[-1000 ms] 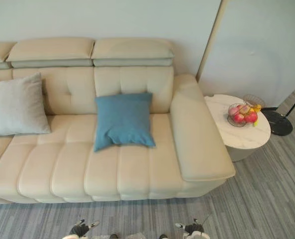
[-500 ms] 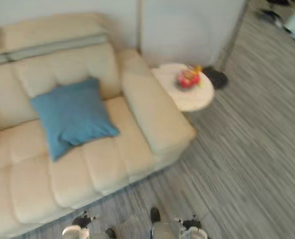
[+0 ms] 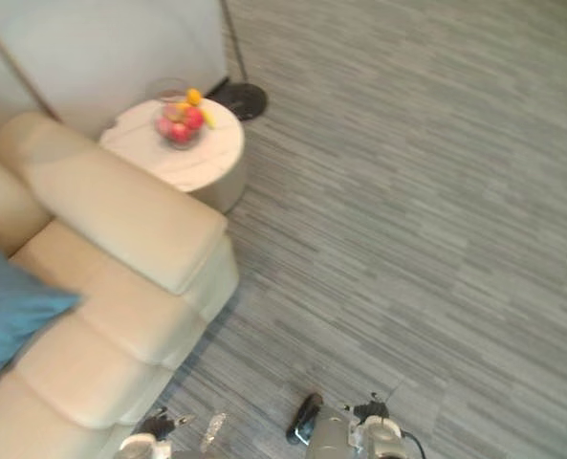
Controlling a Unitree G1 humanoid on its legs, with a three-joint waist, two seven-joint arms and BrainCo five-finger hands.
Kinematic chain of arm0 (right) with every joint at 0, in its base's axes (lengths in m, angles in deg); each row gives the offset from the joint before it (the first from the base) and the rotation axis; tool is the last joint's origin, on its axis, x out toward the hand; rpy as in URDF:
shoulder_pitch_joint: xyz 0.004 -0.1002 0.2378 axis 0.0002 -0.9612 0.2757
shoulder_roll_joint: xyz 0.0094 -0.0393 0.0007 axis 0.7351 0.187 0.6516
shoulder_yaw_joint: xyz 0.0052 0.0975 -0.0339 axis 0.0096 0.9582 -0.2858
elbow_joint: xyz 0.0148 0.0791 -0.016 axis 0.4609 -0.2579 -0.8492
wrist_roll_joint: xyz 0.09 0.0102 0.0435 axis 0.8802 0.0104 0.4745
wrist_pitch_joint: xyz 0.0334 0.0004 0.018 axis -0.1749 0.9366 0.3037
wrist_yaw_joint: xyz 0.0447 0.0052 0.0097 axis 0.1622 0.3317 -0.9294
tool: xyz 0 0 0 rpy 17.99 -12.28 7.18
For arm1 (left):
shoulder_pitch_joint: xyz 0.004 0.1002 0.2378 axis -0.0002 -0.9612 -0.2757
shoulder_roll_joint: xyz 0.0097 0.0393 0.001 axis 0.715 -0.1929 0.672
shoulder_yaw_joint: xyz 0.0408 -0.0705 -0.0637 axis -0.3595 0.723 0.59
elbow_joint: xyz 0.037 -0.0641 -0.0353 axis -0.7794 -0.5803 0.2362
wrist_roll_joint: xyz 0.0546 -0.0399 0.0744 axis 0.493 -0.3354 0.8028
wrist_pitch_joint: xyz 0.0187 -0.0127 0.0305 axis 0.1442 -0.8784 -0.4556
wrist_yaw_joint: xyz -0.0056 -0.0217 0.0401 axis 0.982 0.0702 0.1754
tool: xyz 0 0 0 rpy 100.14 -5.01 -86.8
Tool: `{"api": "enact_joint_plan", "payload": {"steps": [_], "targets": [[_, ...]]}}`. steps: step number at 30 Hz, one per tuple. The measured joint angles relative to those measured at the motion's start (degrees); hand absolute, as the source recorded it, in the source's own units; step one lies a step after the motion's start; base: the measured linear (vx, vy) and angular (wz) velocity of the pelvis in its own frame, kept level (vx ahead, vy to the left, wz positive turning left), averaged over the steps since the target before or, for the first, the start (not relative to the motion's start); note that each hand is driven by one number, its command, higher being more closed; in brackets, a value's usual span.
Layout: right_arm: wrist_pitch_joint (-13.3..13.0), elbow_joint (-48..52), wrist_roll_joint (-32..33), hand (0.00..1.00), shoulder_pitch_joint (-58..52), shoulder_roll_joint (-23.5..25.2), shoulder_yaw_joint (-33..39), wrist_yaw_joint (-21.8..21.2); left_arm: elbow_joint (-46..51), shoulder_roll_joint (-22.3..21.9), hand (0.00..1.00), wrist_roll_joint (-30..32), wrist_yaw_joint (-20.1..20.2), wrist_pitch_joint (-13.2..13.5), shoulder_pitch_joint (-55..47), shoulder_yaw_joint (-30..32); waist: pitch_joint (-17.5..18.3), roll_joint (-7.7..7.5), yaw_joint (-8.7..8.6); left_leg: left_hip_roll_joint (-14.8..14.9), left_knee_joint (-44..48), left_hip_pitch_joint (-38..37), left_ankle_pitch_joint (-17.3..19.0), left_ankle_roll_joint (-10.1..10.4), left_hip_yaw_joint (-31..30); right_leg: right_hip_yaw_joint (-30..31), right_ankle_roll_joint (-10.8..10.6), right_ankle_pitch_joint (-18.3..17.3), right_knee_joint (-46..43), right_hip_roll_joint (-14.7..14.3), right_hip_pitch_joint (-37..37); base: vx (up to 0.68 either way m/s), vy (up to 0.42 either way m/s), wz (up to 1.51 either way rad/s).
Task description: Pick up cushions and gather them together orderly.
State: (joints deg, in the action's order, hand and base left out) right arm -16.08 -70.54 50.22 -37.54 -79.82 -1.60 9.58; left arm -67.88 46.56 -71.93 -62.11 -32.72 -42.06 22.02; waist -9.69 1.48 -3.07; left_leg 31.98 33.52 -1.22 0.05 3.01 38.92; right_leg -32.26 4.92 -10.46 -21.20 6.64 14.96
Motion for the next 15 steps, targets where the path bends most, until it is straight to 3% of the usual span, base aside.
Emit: {"api": "enact_joint_plan", "payload": {"steps": [1,2,3,7,9,10,11,12,13,15], "targets": [[0.00,-0.01,0.01,0.00,0.00,-0.24,-0.57,0.01,0.09,-0.39,0.00,0.01,0.06,0.07,0.23,-0.54,-0.12,-0.19,0.04,-1.01,3.61,1.48,3.75,-0.56,-4.57,1.64,0.46,0.36,1.43,-1.13,-0.93,0.22,-0.300,-1.48],[0.00,-0.08,0.32,0.00,-0.08,-0.37,-0.60,0.02,0.63,-0.52,0.00,0.12,0.06,0.09,0.22,-1.96,-0.66,-0.87,0.24,-5.31,6.83,2.49,7.93,1.49,-12.54,4.95,1.01,1.31,4.27,-3.11,-3.65,0.23,-0.223,-1.62],[-0.09,-0.09,0.50,0.00,-0.33,-0.41,-0.59,0.07,1.21,-0.37,0.00,0.22,0.07,0.29,0.15,-2.98,-0.90,-1.22,0.40,-9.46,7.82,3.16,10.80,2.17,-17.70,8.04,1.38,2.20,7.20,-4.80,-6.28,0.21,-0.176,-1.72],[-0.31,-0.01,1.07,0.00,-0.63,-0.54,-0.17,0.42,2.50,-0.52,0.00,-0.32,0.15,0.56,0.11,-4.78,-1.61,-0.55,1.47,-21.09,3.62,9.05,16.51,1.36,-25.16,18.43,1.16,4.33,13.12,-8.78,-10.82,0.19,-0.034,-1.56],[-0.31,-0.01,2.16,0.00,-0.35,-0.20,0.71,0.68,3.53,-0.51,0.00,-0.45,0.15,0.57,0.49,-4.61,-2.49,0.02,2.97,-29.73,-7.14,12.49,16.84,1.80,-36.62,26.63,-0.17,4.41,13.70,-9.90,-11.13,0.16,0.102,-1.79],[-0.28,0.00,2.18,0.00,-0.39,-0.11,0.98,0.77,3.60,-0.56,0.00,-0.56,0.15,0.56,0.52,-4.54,-2.68,0.27,3.28,-31.74,-10.72,12.92,16.29,2.18,-40.59,28.59,-0.45,4.50,13.59,-10.07,-11.17,0.15,0.126,-1.52],[-0.27,0.14,2.20,0.00,-0.55,0.12,1.08,0.90,3.61,-0.67,0.00,-0.91,0.14,0.55,0.56,-4.18,-2.82,0.48,3.34,-32.89,-13.40,13.29,15.29,2.20,-43.39,30.31,-0.48,4.60,13.42,-10.26,-11.29,0.16,0.137,-1.20],[-0.23,0.21,2.20,0.00,-0.97,0.20,1.75,1.05,3.43,-0.84,0.00,-1.39,0.07,0.49,0.65,-3.64,-3.22,1.13,3.37,-33.79,-16.06,12.68,11.00,1.42,-46.10,32.85,-1.15,4.46,13.22,-10.61,-12.64,0.18,0.152,-1.20],[-0.21,0.78,2.19,0.00,-1.97,1.11,2.06,1.12,3.36,-1.31,0.00,-1.41,0.12,0.44,0.26,-2.41,-3.12,1.34,3.47,-33.52,-16.93,10.94,7.96,-0.99,-45.02,34.68,-2.23,3.87,13.06,-11.08,-13.27,0.19,0.161,-1.04],[-0.29,3.72,2.47,0.00,-3.57,3.04,4.00,1.07,3.61,-1.85,0.00,-1.46,0.09,0.41,0.01,-0.26,-2.83,0.73,3.65,-32.70,-17.29,9.50,8.81,-2.49,-40.12,35.23,-4.69,1.49,11.46,-9.75,-13.35,0.20,0.216,-1.02]]}}
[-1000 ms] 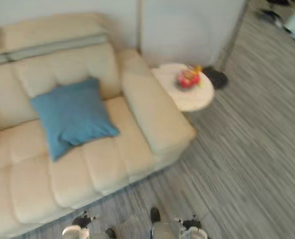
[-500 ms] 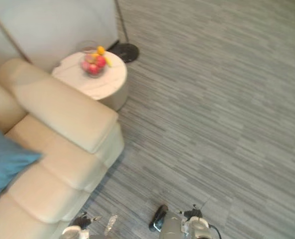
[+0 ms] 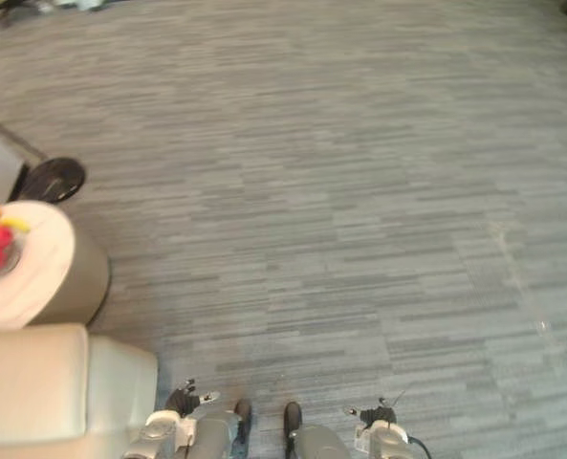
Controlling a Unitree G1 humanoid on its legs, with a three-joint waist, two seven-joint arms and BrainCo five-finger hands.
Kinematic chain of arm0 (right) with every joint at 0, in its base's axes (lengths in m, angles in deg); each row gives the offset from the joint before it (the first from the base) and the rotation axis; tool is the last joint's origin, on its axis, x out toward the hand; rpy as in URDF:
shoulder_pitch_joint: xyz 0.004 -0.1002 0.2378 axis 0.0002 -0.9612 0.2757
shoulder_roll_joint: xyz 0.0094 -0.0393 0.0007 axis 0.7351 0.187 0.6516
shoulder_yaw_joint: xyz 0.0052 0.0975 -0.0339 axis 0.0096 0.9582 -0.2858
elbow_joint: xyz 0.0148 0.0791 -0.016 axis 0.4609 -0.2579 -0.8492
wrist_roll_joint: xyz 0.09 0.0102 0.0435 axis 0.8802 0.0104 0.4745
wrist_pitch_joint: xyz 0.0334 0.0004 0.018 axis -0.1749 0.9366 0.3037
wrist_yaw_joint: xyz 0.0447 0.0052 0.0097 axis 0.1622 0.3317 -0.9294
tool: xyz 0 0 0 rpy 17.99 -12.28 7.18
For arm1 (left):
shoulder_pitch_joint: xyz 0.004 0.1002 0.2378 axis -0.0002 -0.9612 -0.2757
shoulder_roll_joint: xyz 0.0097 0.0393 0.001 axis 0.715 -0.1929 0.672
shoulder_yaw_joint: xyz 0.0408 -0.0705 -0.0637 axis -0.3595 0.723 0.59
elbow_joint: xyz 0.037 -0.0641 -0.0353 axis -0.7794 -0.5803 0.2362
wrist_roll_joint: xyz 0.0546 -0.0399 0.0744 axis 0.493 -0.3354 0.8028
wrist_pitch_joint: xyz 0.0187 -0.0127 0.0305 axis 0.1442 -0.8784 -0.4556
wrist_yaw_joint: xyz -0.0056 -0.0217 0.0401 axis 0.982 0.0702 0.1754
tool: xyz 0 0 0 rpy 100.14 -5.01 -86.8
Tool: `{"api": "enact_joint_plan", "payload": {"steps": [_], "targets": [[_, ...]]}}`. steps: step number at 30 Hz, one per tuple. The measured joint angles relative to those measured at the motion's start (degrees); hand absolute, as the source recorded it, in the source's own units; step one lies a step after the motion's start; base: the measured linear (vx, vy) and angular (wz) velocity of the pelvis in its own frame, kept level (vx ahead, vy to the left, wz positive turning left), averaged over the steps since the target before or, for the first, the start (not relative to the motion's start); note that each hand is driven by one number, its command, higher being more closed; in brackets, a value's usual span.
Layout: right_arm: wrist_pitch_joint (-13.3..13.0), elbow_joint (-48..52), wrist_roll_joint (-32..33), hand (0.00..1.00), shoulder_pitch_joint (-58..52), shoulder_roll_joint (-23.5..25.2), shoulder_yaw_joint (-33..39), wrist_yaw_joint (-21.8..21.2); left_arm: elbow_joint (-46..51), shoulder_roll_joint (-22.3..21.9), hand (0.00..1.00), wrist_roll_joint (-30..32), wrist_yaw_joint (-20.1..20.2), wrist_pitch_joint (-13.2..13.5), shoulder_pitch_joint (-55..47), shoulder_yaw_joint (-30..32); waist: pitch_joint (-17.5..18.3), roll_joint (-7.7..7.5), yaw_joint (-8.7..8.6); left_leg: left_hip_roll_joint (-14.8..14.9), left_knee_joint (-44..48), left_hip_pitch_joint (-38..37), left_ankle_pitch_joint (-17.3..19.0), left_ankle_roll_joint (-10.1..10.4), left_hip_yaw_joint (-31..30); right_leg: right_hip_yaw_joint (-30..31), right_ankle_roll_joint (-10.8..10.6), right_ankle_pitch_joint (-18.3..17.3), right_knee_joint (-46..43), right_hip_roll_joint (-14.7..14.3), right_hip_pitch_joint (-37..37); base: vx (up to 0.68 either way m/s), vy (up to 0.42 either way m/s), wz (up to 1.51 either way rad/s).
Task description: Pick up cushions and gather them together orderly.
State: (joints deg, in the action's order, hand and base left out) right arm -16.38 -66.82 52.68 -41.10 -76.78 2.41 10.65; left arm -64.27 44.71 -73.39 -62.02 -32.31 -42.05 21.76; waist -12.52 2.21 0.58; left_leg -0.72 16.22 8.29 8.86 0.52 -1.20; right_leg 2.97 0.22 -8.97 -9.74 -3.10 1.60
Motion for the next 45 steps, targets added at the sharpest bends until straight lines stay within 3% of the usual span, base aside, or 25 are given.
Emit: {"api": "enact_joint_plan", "payload": {"steps": [3,5,9,13,16,17,20,22,23,24,25,27,29,31,32,33,34,35,36,37,38,40,41,42,45], "targets": [[-0.30,1.35,0.13,0.00,-0.50,2.34,0.45,-0.07,0.47,0.00,0.00,0.00,0.02,-0.14,-0.11,1.33,0.34,-0.94,1.62,0.85,-0.25,-2.83,1.98,-1.34,7.86,-2.28,-1.14,-0.62,-2.03,2.99,0.90,0.16,0.209,-1.27],[-0.54,1.87,0.19,0.00,-0.18,2.83,0.42,-0.10,0.34,0.34,0.00,0.02,0.07,-0.24,-0.25,1.07,0.44,-1.11,1.85,2.02,-1.05,-4.37,2.42,-1.59,12.05,-12.23,-2.87,-1.39,-5.29,6.37,2.07,0.10,0.078,-1.03],[-0.51,0.21,0.21,0.00,1.03,2.83,0.20,-0.08,-0.30,2.74,0.00,0.10,0.26,-0.54,0.00,-2.05,0.69,-1.59,1.70,5.59,-2.25,-4.63,2.42,-1.41,16.22,-30.46,-2.03,-0.46,-3.88,11.76,2.49,0.08,-0.065,-0.79],[-0.52,-0.35,0.67,0.00,2.14,2.87,0.14,-0.09,-1.55,4.91,0.00,0.27,0.26,-1.27,-0.41,-2.78,0.55,-1.89,1.67,10.32,-4.28,-7.45,2.08,2.02,21.52,-35.43,-3.30,3.09,-1.47,15.32,5.51,0.06,-0.266,-0.91],[-0.44,-1.64,0.78,0.00,2.06,3.03,0.20,-0.18,-1.77,7.13,0.00,0.71,0.20,-1.29,-0.42,-2.57,-0.48,-5.38,1.53,11.94,-7.03,-12.69,2.57,8.86,25.42,-36.48,-3.14,10.52,-1.53,18.85,8.36,0.13,-0.372,-0.72],[-0.45,-1.78,0.78,0.00,2.25,2.52,0.16,-0.17,-1.89,6.99,0.00,0.92,0.04,-1.35,-0.38,-2.50,-0.57,-4.79,1.50,12.75,-7.70,-13.66,2.46,9.32,25.46,-36.26,-3.15,9.24,-2.96,17.98,8.60,0.17,-0.371,-0.71],[-0.62,-1.59,1.96,0.00,1.45,0.02,0.92,-0.18,-2.82,4.05,0.00,2.43,0.32,-1.31,-0.76,-2.75,0.58,-2.20,-0.95,17.09,-11.08,-17.35,3.78,11.75,25.23,-34.00,-0.76,-1.98,-15.13,14.36,13.14,0.19,-0.318,-0.59],[-0.92,-1.91,2.02,0.00,0.60,-0.96,0.38,-0.22,-2.76,3.51,0.00,2.40,0.59,-1.30,-0.72,-2.62,0.84,-1.70,-1.00,22.65,4.00,-12.37,4.57,12.07,22.31,-33.26,0.05,-5.30,-15.87,10.96,12.29,0.36,-0.430,-0.50],[-0.80,-2.62,2.06,0.00,0.29,-0.95,-0.18,-0.19,-1.16,4.04,0.00,2.31,0.94,-1.09,-0.74,-2.10,0.57,-1.55,-0.52,26.06,19.56,-5.53,2.37,7.13,17.61,-32.57,0.99,-5.55,-14.30,8.84,10.02,0.35,-0.370,-0.39],[-0.80,-2.83,2.08,0.00,0.20,-1.32,-0.49,-0.17,-0.67,4.02,0.00,2.01,1.10,-1.05,-0.77,-1.91,0.30,-1.08,-0.44,26.86,25.61,-3.10,1.69,5.42,15.41,-32.30,1.43,-5.65,-13.38,7.88,8.53,0.36,-0.282,-0.50],[-0.90,-3.70,2.74,0.00,0.31,-2.25,-1.02,-0.07,0.06,4.02,0.00,1.66,1.03,-0.64,-0.78,-2.01,-1.04,-0.28,-0.45,25.93,37.51,1.59,3.99,6.29,10.19,-31.58,3.50,-6.21,-11.25,6.06,4.24,0.30,-0.154,-0.41],[-0.83,-3.90,4.54,0.00,0.11,-2.15,-0.96,0.02,1.58,3.94,0.00,1.08,0.97,0.14,-0.57,-2.85,-1.64,-0.23,-0.42,20.69,40.79,6.30,6.57,6.42,8.63,-29.75,3.61,-6.82,-7.49,5.25,-1.26,0.40,-0.130,-0.42],[-1.00,-3.81,5.33,0.00,0.55,-1.99,-0.92,0.02,3.27,3.07,0.00,1.00,0.87,0.36,-0.32,-2.87,-1.71,-0.35,-0.19,16.72,35.09,10.10,7.39,6.09,11.41,-28.18,2.94,-6.27,-4.08,4.87,-4.32,0.46,-0.081,-0.45],[-1.26,-3.73,6.63,0.00,1.91,-0.92,-0.69,0.03,3.92,2.82,0.00,1.06,0.94,1.06,0.44,-2.86,-2.50,-1.09,0.13,10.68,19.77,12.86,6.34,4.74,13.11,-26.59,2.66,-6.20,0.14,5.25,-8.27,0.50,0.001,-0.45],[-1.30,-3.74,6.76,0.00,2.34,-0.37,-0.39,0.00,4.51,2.71,0.00,1.10,0.93,1.08,0.48,-2.84,-2.80,-1.63,0.50,8.10,11.16,13.00,3.57,4.96,12.62,-25.93,1.83,-6.39,1.48,5.62,-9.68,0.50,0.052,-0.57],[-1.59,-3.74,6.86,0.00,2.61,0.50,-0.17,0.06,5.20,2.58,0.00,1.06,0.90,1.09,0.62,-2.75,-2.91,-2.13,1.94,5.40,0.30,12.38,-5.75,4.70,11.04,-24.05,0.14,-6.39,4.35,5.75,-12.15,0.53,0.068,-0.62],[-1.63,-3.74,6.85,0.00,2.59,0.71,-0.32,0.04,5.28,2.61,0.00,1.06,0.90,1.07,0.62,-2.74,-2.85,-2.41,2.57,5.08,-0.61,12.04,-8.21,4.34,10.93,-23.36,-0.10,-6.34,5.20,5.88,-12.78,0.46,0.076,-0.60],[-1.83,-3.71,6.85,0.00,2.44,1.85,-1.02,0.01,5.24,3.23,0.00,1.05,0.53,0.87,1.12,-2.66,-2.42,-4.52,2.89,3.10,-0.32,11.44,-9.15,-0.22,11.29,-21.99,-2.59,-5.28,7.52,7.37,-13.89,0.61,0.110,-0.15],[-2.01,-3.27,6.84,0.00,2.83,2.05,-0.85,0.01,5.16,3.60,0.00,1.08,0.34,0.50,1.69,-2.00,-2.83,-5.10,2.23,3.38,4.42,13.02,-6.71,-2.61,11.74,-21.02,-5.80,-3.28,7.35,8.25,-14.52,0.60,0.125,-0.07],[-2.01,-3.11,6.84,0.00,2.83,2.30,-0.84,0.00,5.30,3.77,0.00,1.06,0.28,0.45,1.52,-1.47,-2.94,-5.20,2.50,3.85,7.42,13.71,-5.60,-3.17,11.90,-20.18,-6.47,-2.54,6.59,8.34,-14.80,0.69,0.170,-0.19],[-2.08,-1.98,6.85,0.00,2.44,3.29,0.34,0.07,5.69,3.73,0.00,-0.01,0.23,0.75,1.51,1.06,-3.18,-5.11,3.82,5.29,17.34,16.07,-1.83,-3.86,14.26,-17.79,-6.94,-1.05,1.36,8.25,-15.26,0.50,0.177,-0.26],[-2.47,-1.48,6.75,0.00,0.22,2.73,0.17,-0.06,4.53,3.60,0.00,0.21,-0.02,0.40,0.61,-0.76,-1.52,-3.57,2.53,5.13,11.71,11.02,1.41,-4.27,14.76,-17.35,-8.16,-0.94,-15.07,9.35,-10.87,0.45,0.212,-0.06],[-2.47,-1.23,6.50,0.00,-0.48,3.49,-0.01,-0.12,3.10,4.44,0.00,0.67,-0.10,-0.20,0.50,-2.48,-1.43,-5.07,1.99,3.12,10.25,6.97,5.44,-3.52,14.83,-15.41,-9.47,0.30,-33.26,13.57,-3.89,0.60,0.168,0.17],[-2.12,-1.20,6.67,0.00,-0.71,3.33,0.02,-0.31,2.45,4.42,0.00,0.82,-0.22,-0.65,0.42,-2.57,-1.41,-6.06,1.56,2.12,9.04,2.72,7.43,-3.55,14.86,-15.20,-7.83,-1.61,-46.42,15.79,3.74,0.76,0.131,0.22],[-2.98,0.21,6.52,0.00,-0.05,1.74,-0.20,-0.50,1.11,4.08,0.00,1.31,-0.20,-1.23,0.50,-3.99,-2.88,-3.45,1.08,2.73,0.39,-9.49,7.72,-3.14,13.92,-22.22,-3.26,-6.99,-42.34,15.51,10.10,0.77,0.015,0.15]]}}
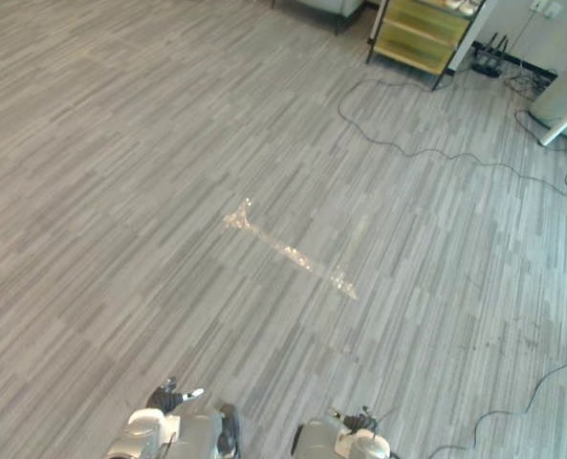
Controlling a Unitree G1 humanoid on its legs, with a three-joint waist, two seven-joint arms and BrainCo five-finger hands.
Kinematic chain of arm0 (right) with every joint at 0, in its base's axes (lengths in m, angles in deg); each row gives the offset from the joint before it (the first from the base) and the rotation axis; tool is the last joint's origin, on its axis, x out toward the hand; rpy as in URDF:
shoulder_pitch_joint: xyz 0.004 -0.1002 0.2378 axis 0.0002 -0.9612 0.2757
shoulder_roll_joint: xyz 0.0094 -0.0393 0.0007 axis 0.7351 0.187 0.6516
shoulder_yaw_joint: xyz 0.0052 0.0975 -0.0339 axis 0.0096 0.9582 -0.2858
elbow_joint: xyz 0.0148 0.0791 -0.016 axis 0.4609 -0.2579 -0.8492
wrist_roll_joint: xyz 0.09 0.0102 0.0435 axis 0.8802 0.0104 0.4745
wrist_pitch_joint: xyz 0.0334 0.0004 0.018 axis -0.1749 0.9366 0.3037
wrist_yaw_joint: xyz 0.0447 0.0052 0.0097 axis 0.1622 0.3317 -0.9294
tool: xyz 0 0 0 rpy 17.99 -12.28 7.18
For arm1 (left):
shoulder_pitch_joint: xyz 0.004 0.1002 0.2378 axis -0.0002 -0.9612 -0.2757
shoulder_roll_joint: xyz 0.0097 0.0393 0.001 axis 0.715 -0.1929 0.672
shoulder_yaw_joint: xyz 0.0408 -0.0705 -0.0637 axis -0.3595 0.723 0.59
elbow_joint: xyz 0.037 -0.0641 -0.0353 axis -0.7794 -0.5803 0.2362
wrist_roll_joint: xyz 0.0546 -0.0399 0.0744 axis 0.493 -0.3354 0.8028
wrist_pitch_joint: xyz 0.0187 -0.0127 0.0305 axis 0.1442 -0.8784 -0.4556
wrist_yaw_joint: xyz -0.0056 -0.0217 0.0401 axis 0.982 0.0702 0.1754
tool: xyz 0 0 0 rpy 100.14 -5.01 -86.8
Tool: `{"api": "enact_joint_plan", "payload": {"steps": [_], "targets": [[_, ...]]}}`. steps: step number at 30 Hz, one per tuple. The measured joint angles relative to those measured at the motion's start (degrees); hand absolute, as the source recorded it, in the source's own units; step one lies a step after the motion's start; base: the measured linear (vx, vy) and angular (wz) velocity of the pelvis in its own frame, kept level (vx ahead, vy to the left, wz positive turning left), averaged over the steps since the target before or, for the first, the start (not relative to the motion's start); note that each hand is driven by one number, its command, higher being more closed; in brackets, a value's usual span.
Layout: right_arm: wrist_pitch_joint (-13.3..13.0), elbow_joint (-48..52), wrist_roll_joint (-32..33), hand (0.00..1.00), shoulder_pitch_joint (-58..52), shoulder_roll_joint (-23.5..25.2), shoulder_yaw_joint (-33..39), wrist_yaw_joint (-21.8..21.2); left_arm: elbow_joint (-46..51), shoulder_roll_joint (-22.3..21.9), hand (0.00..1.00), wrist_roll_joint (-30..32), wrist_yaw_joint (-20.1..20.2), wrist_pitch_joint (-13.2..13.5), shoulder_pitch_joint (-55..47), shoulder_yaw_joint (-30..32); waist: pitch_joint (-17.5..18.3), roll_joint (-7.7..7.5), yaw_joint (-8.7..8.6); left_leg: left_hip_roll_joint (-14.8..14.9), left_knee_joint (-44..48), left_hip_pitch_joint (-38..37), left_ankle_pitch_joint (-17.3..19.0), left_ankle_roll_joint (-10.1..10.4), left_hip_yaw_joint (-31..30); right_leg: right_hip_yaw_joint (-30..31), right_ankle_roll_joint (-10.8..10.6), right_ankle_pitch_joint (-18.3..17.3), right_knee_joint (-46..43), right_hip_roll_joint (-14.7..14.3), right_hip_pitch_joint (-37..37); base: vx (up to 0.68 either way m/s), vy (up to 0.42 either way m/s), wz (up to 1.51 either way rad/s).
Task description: Pick up cushions and gather them together orderly.
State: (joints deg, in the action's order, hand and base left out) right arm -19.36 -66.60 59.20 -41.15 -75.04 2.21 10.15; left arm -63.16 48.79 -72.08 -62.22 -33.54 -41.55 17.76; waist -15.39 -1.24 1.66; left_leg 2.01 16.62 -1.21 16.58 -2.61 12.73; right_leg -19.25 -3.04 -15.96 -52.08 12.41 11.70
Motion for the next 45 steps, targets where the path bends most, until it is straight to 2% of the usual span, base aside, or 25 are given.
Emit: {"api": "enact_joint_plan", "payload": {"steps": [2,4,6,7,9,11,13,14,16,18,19,20,21,22,25,26,30,33,36,37,38,40,42,43,45], "targets": [[-0.22,0.64,0.03,0.00,0.90,-1.61,-0.46,-0.05,-0.25,-0.49,0.00,0.07,-0.03,0.07,0.10,-0.17,-0.37,2.12,-1.65,2.30,-3.85,-5.35,-0.17,0.30,-1.40,-5.13,1.83,-0.37,16.97,-3.33,3.86,0.59,-0.091,0.46],[0.01,0.66,0.06,0.00,1.06,-2.43,-0.35,-0.02,-0.31,-0.23,0.00,1.11,-0.01,0.09,0.43,-0.92,-0.21,0.84,-2.43,2.39,-6.79,-9.71,-0.08,1.37,-2.33,-3.91,0.93,10.01,37.43,-4.05,7.66,0.60,-0.171,0.66],[0.41,0.27,0.01,0.00,-0.14,-2.69,-0.22,-0.01,-0.39,0.03,0.00,1.22,0.05,0.10,-0.26,-1.05,-0.06,0.33,-2.58,2.09,-7.80,-13.40,1.50,5.18,-3.03,-0.62,0.90,18.45,43.40,-4.33,8.06,0.53,-0.204,0.49],[0.67,0.02,-0.04,0.00,-0.46,-3.35,0.63,-0.10,-1.50,-1.27,0.00,1.62,0.03,0.09,-0.74,-1.01,0.36,2.68,-2.53,4.87,-6.19,-15.47,2.11,6.51,-4.46,1.66,5.14,19.96,35.99,-6.23,9.24,0.83,-0.310,0.22],[0.58,0.27,-0.06,0.00,-0.40,-3.36,1.70,-0.24,-2.17,-2.07,0.00,2.18,0.13,0.09,-1.12,-0.90,1.09,3.84,-2.66,7.27,3.35,-12.36,-0.39,10.17,-6.13,1.30,6.79,14.15,29.35,-7.14,9.96,0.81,-0.329,-0.01],[0.65,0.60,0.08,0.00,-0.48,-3.15,2.60,-0.10,-2.10,-2.99,0.00,2.19,0.25,0.17,-0.95,1.31,0.35,5.26,-2.65,11.09,26.79,-3.57,-9.96,11.19,-8.34,0.04,7.64,8.91,28.79,-9.17,4.35,0.63,-0.250,-0.01],[0.67,1.41,0.45,0.00,-1.63,-2.45,2.55,0.05,-0.14,-3.04,0.00,2.17,0.26,0.25,-1.20,2.49,0.12,4.96,-2.20,14.34,42.63,3.38,-7.96,10.39,-6.43,-0.30,8.41,6.18,30.78,-10.73,-2.99,0.54,-0.121,0.04],[0.62,2.76,0.52,0.00,-2.48,-1.13,2.56,0.04,1.39,-2.64,0.00,2.14,0.14,0.77,-1.22,2.23,-0.13,3.25,-1.71,14.47,44.45,8.27,-4.79,8.59,-3.74,-0.59,8.19,4.94,33.54,-10.68,-8.01,0.66,-0.158,0.13],[0.53,2.87,1.38,0.00,-2.26,-0.20,2.53,0.11,3.84,-2.78,0.00,2.13,0.17,1.30,-1.15,2.15,0.59,2.45,-1.16,13.66,38.26,14.20,-2.05,6.87,0.56,-0.50,7.75,4.87,37.99,-10.65,-12.73,0.54,-0.105,0.03],[0.61,2.57,2.24,0.00,-0.97,-0.22,2.66,0.26,4.71,-3.13,0.00,2.10,0.12,1.36,-0.87,1.82,0.41,2.19,-0.02,8.20,18.49,17.90,-2.07,7.36,-0.35,1.17,6.40,4.41,41.42,-10.23,-17.07,0.55,0.001,-0.34],[0.60,2.44,2.20,0.00,-0.76,-0.33,2.66,0.33,4.66,-3.25,0.00,2.11,0.11,1.29,-0.92,1.71,0.63,2.46,0.46,5.96,9.97,17.37,-4.18,8.22,-2.41,2.11,5.75,4.12,42.01,-10.24,-17.87,0.38,0.074,-0.81],[0.54,2.11,2.14,0.00,-0.56,-0.80,2.57,0.37,4.03,-3.30,0.00,2.09,0.11,1.24,-1.37,0.90,1.37,3.67,1.42,4.00,-0.77,16.39,-11.83,7.78,-6.30,4.68,3.80,3.20,42.52,-11.35,-18.86,0.47,0.160,-1.09],[0.57,1.43,2.07,0.00,-0.17,-0.43,2.49,0.35,3.22,-3.21,0.00,0.83,0.08,1.29,-1.63,0.93,1.93,3.71,1.96,3.19,1.63,16.07,-15.42,4.76,-8.10,7.07,1.72,1.07,41.79,-11.14,-20.08,0.47,0.160,-0.93],[0.67,1.32,2.06,0.00,-0.20,-0.12,2.05,0.29,2.95,-2.65,0.00,0.98,0.03,1.24,-1.25,0.78,2.51,2.67,1.62,2.52,2.76,16.26,-14.69,4.16,-7.81,7.69,1.23,0.71,41.11,-10.07,-19.93,0.59,0.185,-0.63],[0.86,-0.24,1.38,0.00,0.05,-0.45,1.79,0.36,0.82,-1.08,0.00,1.02,0.24,1.08,-0.20,-0.61,3.15,0.32,1.67,2.14,5.87,13.53,-8.16,3.02,-3.32,9.20,-1.53,-0.70,26.19,-5.81,-15.05,0.46,0.143,-0.58],[1.12,-0.39,0.42,0.00,0.58,-0.37,1.62,0.35,0.01,-0.22,0.00,0.94,0.17,0.81,-0.20,-1.07,3.03,0.02,1.56,1.94,4.57,10.36,-6.65,2.33,-2.17,7.92,-3.78,0.20,16.38,-3.18,-11.00,0.41,0.161,-0.50],[1.53,-2.46,-0.18,0.00,0.83,-0.38,-0.11,0.16,-1.35,0.99,0.00,0.98,-0.03,0.18,-0.63,-2.88,3.17,0.53,0.79,2.54,-0.90,1.75,-5.89,2.02,-0.83,-5.71,-1.25,-2.05,10.27,2.67,-7.20,0.36,0.072,-0.20],[1.50,-2.31,-0.17,0.00,1.28,-0.54,-0.41,0.15,-1.39,1.53,0.00,1.01,-0.01,-0.11,-0.75,-2.91,2.98,1.00,0.47,4.51,-3.88,-1.23,-6.03,2.68,-0.37,-10.29,-1.18,-1.19,19.32,2.35,-2.47,0.35,-0.061,-0.04],[1.52,-2.04,-0.13,0.00,1.07,-0.61,-0.37,0.14,-1.38,1.62,0.00,0.99,-0.01,-0.07,-0.93,-3.24,2.80,1.17,0.35,7.41,-3.85,-4.50,-4.71,5.80,-0.24,-10.22,-0.32,8.44,33.03,0.56,-0.44,0.37,-0.229,0.03],[1.52,-2.07,-0.13,0.00,0.33,-0.35,-0.42,0.11,-1.37,2.26,0.00,1.01,0.01,-0.01,-1.37,-3.25,3.52,-0.45,0.30,7.26,-3.79,-6.56,-3.26,8.26,-0.39,-7.89,0.35,16.13,38.87,0.42,-0.28,0.43,-0.331,-0.03],[1.44,-2.09,-0.06,0.00,0.32,-1.37,-0.15,-0.01,-2.37,1.60,0.00,1.00,-0.13,-0.08,-1.36,-3.18,3.50,0.77,-0.02,8.98,-3.91,-8.39,-1.91,10.27,-0.91,-7.22,2.81,17.43,35.78,-0.91,-0.28,0.43,-0.334,-0.10],[1.28,-1.99,-0.10,0.00,0.48,-2.43,-0.14,0.04,-2.65,0.88,0.00,1.07,0.09,0.07,-1.55,-3.35,4.03,1.98,-0.21,10.53,-2.72,-8.74,-2.72,11.64,-0.97,-6.33,3.17,12.65,32.75,-1.90,0.54,0.31,-0.247,-0.11],[1.21,-2.32,-0.10,0.00,0.52,-3.20,-0.14,-0.15,-2.89,-0.81,0.00,0.94,0.27,0.09,-1.60,-3.23,4.43,3.94,-1.17,14.32,11.43,-2.34,-3.21,12.00,-4.58,-6.65,3.35,8.86,32.16,-4.86,-0.27,0.40,-0.353,-0.14],[1.22,-2.35,-0.10,0.00,0.45,-3.61,-0.38,-0.18,-2.30,-1.21,0.00,0.88,0.42,0.22,-1.23,-3.02,3.67,5.10,-1.14,16.75,23.86,2.97,-7.72,11.40,-7.82,-6.95,4.11,8.07,34.07,-7.19,-3.41,0.27,-0.223,-0.16],[1.23,-2.39,-0.11,0.00,-0.23,-3.49,-0.78,-0.16,-1.58,-1.24,0.00,0.39,0.54,0.85,-1.27,-2.79,3.03,5.16,-1.03,18.22,36.28,6.96,-6.96,11.46,-9.24,-6.42,6.10,7.31,36.91,-9.25,-8.95,0.35,-0.173,-0.19]]}}
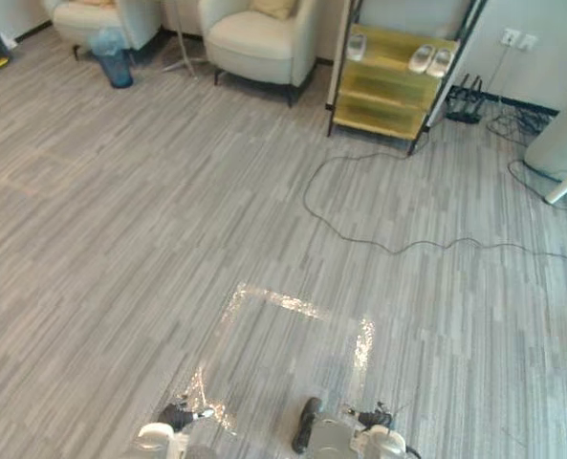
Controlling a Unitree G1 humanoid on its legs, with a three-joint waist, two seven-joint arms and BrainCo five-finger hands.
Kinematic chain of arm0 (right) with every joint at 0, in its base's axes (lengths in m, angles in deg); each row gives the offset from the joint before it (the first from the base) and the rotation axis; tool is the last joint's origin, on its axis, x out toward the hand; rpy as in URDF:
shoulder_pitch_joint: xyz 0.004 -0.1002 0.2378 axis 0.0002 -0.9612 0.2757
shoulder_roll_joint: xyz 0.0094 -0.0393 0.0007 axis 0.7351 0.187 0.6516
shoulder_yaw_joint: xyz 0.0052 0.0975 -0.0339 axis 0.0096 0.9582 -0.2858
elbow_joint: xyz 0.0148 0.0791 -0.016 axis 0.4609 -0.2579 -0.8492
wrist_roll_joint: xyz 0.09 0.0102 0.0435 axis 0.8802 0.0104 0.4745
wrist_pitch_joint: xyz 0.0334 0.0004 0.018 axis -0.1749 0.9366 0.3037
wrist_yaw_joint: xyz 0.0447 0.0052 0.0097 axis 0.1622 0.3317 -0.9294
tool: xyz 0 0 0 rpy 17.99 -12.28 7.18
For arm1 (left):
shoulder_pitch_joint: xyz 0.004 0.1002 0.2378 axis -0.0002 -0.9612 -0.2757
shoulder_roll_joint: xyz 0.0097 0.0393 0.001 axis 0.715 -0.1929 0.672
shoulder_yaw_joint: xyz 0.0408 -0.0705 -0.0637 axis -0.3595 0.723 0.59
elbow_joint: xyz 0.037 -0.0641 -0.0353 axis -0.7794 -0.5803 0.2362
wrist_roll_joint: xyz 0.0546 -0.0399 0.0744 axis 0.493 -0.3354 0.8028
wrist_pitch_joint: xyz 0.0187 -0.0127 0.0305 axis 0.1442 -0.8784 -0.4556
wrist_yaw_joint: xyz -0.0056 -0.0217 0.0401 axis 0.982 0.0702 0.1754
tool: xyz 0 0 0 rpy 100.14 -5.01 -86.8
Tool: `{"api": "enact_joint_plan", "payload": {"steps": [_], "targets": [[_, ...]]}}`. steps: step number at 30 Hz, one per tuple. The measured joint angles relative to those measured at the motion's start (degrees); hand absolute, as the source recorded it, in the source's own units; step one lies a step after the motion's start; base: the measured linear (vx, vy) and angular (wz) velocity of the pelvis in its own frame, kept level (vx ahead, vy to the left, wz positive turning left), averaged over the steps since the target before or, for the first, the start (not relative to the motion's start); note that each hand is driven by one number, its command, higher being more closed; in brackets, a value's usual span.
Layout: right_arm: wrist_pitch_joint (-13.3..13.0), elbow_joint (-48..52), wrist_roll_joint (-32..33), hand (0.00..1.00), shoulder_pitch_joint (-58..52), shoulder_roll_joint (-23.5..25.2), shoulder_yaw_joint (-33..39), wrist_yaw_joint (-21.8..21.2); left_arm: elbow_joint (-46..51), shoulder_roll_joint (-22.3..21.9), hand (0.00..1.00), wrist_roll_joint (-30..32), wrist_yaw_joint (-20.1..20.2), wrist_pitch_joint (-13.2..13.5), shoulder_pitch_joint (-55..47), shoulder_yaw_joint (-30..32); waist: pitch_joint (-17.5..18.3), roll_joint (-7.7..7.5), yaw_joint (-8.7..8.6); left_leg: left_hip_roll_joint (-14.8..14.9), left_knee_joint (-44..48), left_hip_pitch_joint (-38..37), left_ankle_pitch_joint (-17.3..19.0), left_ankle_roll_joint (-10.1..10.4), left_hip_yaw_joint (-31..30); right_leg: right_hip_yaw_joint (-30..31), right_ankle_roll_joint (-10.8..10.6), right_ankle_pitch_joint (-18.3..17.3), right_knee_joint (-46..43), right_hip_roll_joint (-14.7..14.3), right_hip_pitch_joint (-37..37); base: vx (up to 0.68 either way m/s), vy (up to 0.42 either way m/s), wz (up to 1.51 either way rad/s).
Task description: Pick up cushions and gather them together orderly.
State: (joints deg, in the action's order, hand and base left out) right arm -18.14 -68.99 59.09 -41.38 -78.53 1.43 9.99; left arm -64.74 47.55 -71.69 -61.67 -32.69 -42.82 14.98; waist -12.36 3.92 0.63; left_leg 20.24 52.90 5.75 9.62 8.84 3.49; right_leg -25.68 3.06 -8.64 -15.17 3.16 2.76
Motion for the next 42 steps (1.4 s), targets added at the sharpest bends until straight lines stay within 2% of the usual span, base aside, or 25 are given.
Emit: {"api": "enact_joint_plan", "payload": {"steps": [1,2,4,5,6,7,8,10,11,13,14,15,16,17,18,19,21,22,23,24,25,28,33,34,42], "targets": [[0.00,-0.11,0.06,0.00,-0.57,0.01,0.15,0.16,0.41,-0.13,0.00,-0.50,0.02,0.32,-0.03,0.02,-0.20,-0.60,0.06,-0.84,4.46,2.66,2.32,-0.20,0.52,0.27,0.01,-0.01,2.55,-0.60,-4.25,0.41,-0.170,-0.23],[0.01,-0.16,0.09,0.00,-0.82,0.02,0.18,0.20,0.52,-0.07,0.00,-0.53,-0.06,0.37,-0.01,-0.01,-0.17,-0.83,0.19,-1.50,4.24,3.39,2.88,-0.58,1.00,0.71,-0.30,0.19,3.23,-0.58,-5.19,0.32,-0.087,-0.37],[0.01,-0.23,0.12,0.00,-0.73,0.11,0.81,0.22,1.70,-0.32,0.00,-0.60,-0.11,0.40,0.09,-0.01,-0.15,-0.79,0.68,-5.40,-3.27,6.78,5.01,-1.73,3.63,2.56,-0.96,0.60,6.14,-0.38,-7.61,0.32,0.033,-0.54],[0.03,-0.20,0.19,0.00,-0.44,0.45,1.42,0.28,1.97,-0.69,0.00,-0.55,-0.21,0.34,0.38,-0.03,-0.20,-0.57,0.86,-8.38,-13.53,8.28,4.81,-2.10,4.46,3.79,-1.61,0.92,7.66,-0.03,-8.69,0.36,0.143,-0.55],[0.10,-0.20,0.20,0.00,-0.51,0.55,1.81,0.30,1.96,-0.85,0.00,-0.54,-0.27,0.28,0.56,-0.07,-0.17,-0.53,1.16,-10.90,-23.69,8.23,3.19,-2.70,4.26,4.64,-2.79,0.73,8.50,0.30,-9.17,0.32,0.154,-0.46],[0.10,-0.19,0.19,0.00,-0.65,0.56,2.16,0.35,1.94,-0.99,0.00,-0.55,-0.27,0.25,0.56,-0.16,0.02,-0.23,1.17,-12.12,-29.73,8.02,1.02,-2.45,3.39,4.97,-3.38,0.64,8.71,0.27,-9.45,0.33,0.194,-0.46],[0.25,-0.34,0.18,0.00,-0.94,1.40,2.36,0.45,1.84,-0.96,0.00,-0.71,-0.26,0.26,0.62,-0.37,0.15,-0.27,2.18,-14.11,-35.33,6.38,-6.64,-5.31,2.21,6.61,-5.03,0.35,9.61,0.25,-10.23,0.35,0.153,-0.23],[0.34,-0.23,0.32,0.00,-1.22,2.85,2.36,0.47,1.84,-0.13,0.00,-0.70,-0.32,0.27,1.04,-0.47,0.76,-3.17,2.06,-16.99,-38.59,4.84,-7.44,-6.22,2.53,7.39,-6.19,0.60,11.64,2.40,-10.94,0.35,0.108,0.06],[0.48,-0.26,0.30,0.00,-1.25,2.92,2.46,0.46,1.81,0.55,0.00,-0.79,-0.30,0.24,1.39,-0.38,0.69,-4.34,2.14,-18.16,-36.81,5.62,-5.69,-7.50,2.51,7.14,-7.37,-0.15,11.10,3.62,-11.27,0.26,0.069,0.19],[0.48,-0.02,0.05,0.00,-0.82,2.54,2.83,0.47,1.42,0.67,0.00,-1.67,0.03,0.04,1.52,-0.32,0.61,-4.32,2.21,-18.33,-33.83,5.60,-2.78,-8.30,2.89,7.83,-8.63,-1.62,6.69,4.79,-10.73,0.32,0.127,-0.01],[0.43,0.13,-0.02,0.00,-0.50,2.48,2.89,0.43,1.22,0.89,0.00,-1.79,0.04,-0.13,1.00,-0.06,0.32,-4.36,2.72,-18.53,-33.71,2.43,-0.64,-8.71,3.95,9.57,-9.65,-3.20,-2.29,6.53,-8.85,0.31,0.165,-0.25],[0.39,0.15,-0.09,0.00,-0.37,2.49,2.89,0.41,1.25,0.85,0.00,-1.99,0.04,-0.11,0.77,0.12,0.31,-4.22,2.82,-18.57,-33.80,1.54,-0.08,-8.79,4.09,10.16,-9.84,-3.33,-5.69,7.10,-7.68,0.27,0.154,-0.34],[0.41,0.19,-0.16,0.00,-0.12,2.96,2.85,0.29,1.33,1.15,0.00,-2.31,0.05,-0.09,0.08,0.00,0.45,-4.29,2.81,-18.98,-34.29,-0.99,1.15,-9.46,5.20,11.84,-10.00,-3.26,-17.21,9.47,-3.39,0.20,0.091,-0.08],[0.54,0.16,-0.16,0.00,-0.27,3.35,2.84,0.12,1.21,1.36,0.00,-2.75,0.04,-0.18,-0.36,-0.06,0.55,-4.60,2.30,-19.97,-34.47,-2.44,2.06,-9.92,5.28,12.07,-10.06,-3.50,-24.16,11.59,-0.81,0.22,0.069,0.00],[0.60,0.14,-0.16,0.00,-0.27,3.35,2.84,0.03,1.24,1.44,0.00,-2.78,0.03,-0.18,-0.50,-0.04,0.82,-5.07,2.30,-20.22,-34.57,-3.08,2.34,-10.12,5.32,11.98,-10.04,-3.77,-25.78,12.13,-0.16,0.24,0.024,0.11],[0.68,0.13,-0.16,0.00,-0.59,3.28,2.85,-0.10,1.23,1.54,0.00,-2.82,-0.05,-0.19,-0.64,0.03,0.73,-4.78,2.32,-20.27,-34.90,-4.13,2.61,-10.16,5.30,11.55,-9.66,-5.10,-26.42,12.11,0.88,0.25,-0.010,0.08],[0.69,0.14,-0.26,0.00,-0.57,3.10,2.91,-0.16,1.25,1.38,0.00,-2.83,-0.06,-0.24,-0.81,0.13,1.08,-4.63,2.31,-19.77,-35.20,-4.98,2.58,-10.15,5.03,9.35,-9.02,-6.82,-22.76,11.30,2.26,0.23,-0.046,0.08],[0.71,0.14,-0.55,0.00,-0.74,3.10,2.95,-0.16,1.27,1.38,0.00,-2.82,-0.04,-0.24,-0.93,0.17,1.18,-4.53,2.28,-19.78,-34.90,-5.03,2.58,-10.14,4.55,8.49,-8.61,-6.45,-17.09,10.48,2.11,0.14,-0.074,0.10],[0.85,0.08,-1.33,0.00,-1.03,3.15,2.95,-0.20,1.31,1.44,0.00,-2.79,0.01,-0.21,-1.00,0.39,1.52,-5.04,2.31,-20.36,-34.69,-4.98,2.59,-10.14,4.26,8.25,-7.61,-4.41,-10.53,9.77,1.68,0.16,-0.128,0.18],[0.94,0.01,-1.93,0.00,-1.33,2.80,3.21,-0.35,1.16,1.27,0.00,-2.75,-0.02,-0.30,-1.10,0.65,1.90,-4.82,2.18,-20.74,-34.77,-5.00,2.65,-10.04,3.26,7.58,-7.57,-4.68,-7.76,9.53,0.06,0.18,-0.143,0.10],[0.94,-0.24,-2.34,0.00,-1.48,2.00,4.17,-0.33,1.07,0.40,0.00,-2.72,0.00,-0.36,-1.29,0.59,2.62,-3.37,2.12,-19.98,-35.12,-4.83,2.52,-9.83,1.81,7.21,-7.25,-3.76,-3.78,7.86,-2.01,0.18,-0.142,0.05],[1.01,-1.84,-2.33,0.00,-2.17,1.01,5.27,-0.25,0.10,-0.39,0.00,-2.70,-0.04,-0.59,-1.83,0.55,3.72,-2.31,2.18,-18.89,-37.81,-6.83,1.90,-8.78,0.54,6.29,-6.65,-1.00,3.76,5.02,-6.22,0.14,-0.090,-0.04],[1.22,-1.87,-2.32,0.00,-3.65,0.75,6.85,0.08,0.10,-0.27,0.00,-2.69,-0.01,-0.72,-1.65,0.53,4.31,-2.69,2.20,-18.81,-39.90,-7.96,1.40,-8.06,-1.14,5.39,-6.49,0.98,8.53,3.84,-8.82,0.08,-0.040,0.06],[0.19,-2.11,-2.18,0.00,-3.65,0.87,6.85,0.16,0.04,-0.09,0.00,-2.53,0.09,-0.46,-1.70,0.52,4.48,-3.12,2.26,-18.97,-40.01,-7.81,1.34,-8.01,-1.25,5.30,-6.77,1.65,9.78,3.79,-9.22,0.04,0.018,0.05],[0.30,-2.07,-2.17,0.00,-3.43,1.34,7.39,-0.24,-0.88,0.68,0.00,-1.48,-0.02,-0.76,-0.93,-1.75,4.73,-3.76,2.61,-20.68,-40.04,-7.72,1.26,-8.05,-2.55,4.95,-7.92,4.42,13.58,4.67,-11.10,-0.01,0.053,0.06]]}}
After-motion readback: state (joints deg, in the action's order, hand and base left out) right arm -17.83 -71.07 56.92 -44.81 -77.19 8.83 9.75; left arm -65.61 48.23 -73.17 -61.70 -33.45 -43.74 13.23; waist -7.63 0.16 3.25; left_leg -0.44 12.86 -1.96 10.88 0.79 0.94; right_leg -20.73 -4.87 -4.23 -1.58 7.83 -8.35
